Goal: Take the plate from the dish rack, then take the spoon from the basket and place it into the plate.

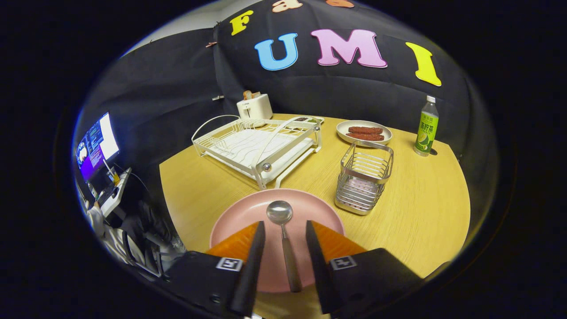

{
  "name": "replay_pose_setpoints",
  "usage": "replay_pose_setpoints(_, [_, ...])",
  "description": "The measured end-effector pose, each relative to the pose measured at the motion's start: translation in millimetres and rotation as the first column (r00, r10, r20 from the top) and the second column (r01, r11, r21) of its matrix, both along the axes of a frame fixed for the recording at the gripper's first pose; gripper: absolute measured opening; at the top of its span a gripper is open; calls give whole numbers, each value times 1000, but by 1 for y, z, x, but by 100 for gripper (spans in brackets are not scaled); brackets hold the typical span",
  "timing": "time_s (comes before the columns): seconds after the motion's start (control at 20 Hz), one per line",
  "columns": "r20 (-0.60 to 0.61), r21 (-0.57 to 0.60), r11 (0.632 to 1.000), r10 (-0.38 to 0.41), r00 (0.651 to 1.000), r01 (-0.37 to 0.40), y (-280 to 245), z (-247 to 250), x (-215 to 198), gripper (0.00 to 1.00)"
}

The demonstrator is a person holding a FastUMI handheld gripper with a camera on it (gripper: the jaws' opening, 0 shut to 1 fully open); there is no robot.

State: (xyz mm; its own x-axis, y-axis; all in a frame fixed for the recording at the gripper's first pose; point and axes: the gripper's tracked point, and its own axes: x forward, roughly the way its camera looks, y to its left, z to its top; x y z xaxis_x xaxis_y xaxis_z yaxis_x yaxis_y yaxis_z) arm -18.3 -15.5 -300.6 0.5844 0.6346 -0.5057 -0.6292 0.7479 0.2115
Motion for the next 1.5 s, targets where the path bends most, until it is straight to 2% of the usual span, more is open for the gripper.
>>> replay_pose_setpoints(0.1, [12, 6, 1000, -26, 1000, 26, -5, 11, 6, 95])
replay_pose_setpoints(0.15, [28, 13, 999, -41, 999, 41, -9, 23, 8, 99])
replay_pose_setpoints(0.4, [126, 64, 988, -146, 981, 139, -23, 91, 25, 99])
replay_pose_setpoints(0.6, [232, 118, 965, -258, 938, 236, -35, 164, 41, 98])
replay_pose_setpoints(0.7, [286, 165, 942, -331, 899, 294, -43, 206, 47, 99])
replay_pose_setpoints(0.95, [412, 234, 863, -505, 758, 448, -72, 291, 41, 98])
replay_pose_setpoints(1.15, [413, 297, 778, -628, 660, 554, -85, 320, 17, 98])
replay_pose_setpoints(1.3, [421, 314, 725, -685, 595, 613, -90, 321, 1, 98])
replay_pose_setpoints(1.35, [424, 299, 712, -696, 580, 635, -90, 317, -4, 98])
replay_pose_setpoints(1.5, [404, 269, 688, -716, 569, 674, -81, 305, -13, 98])
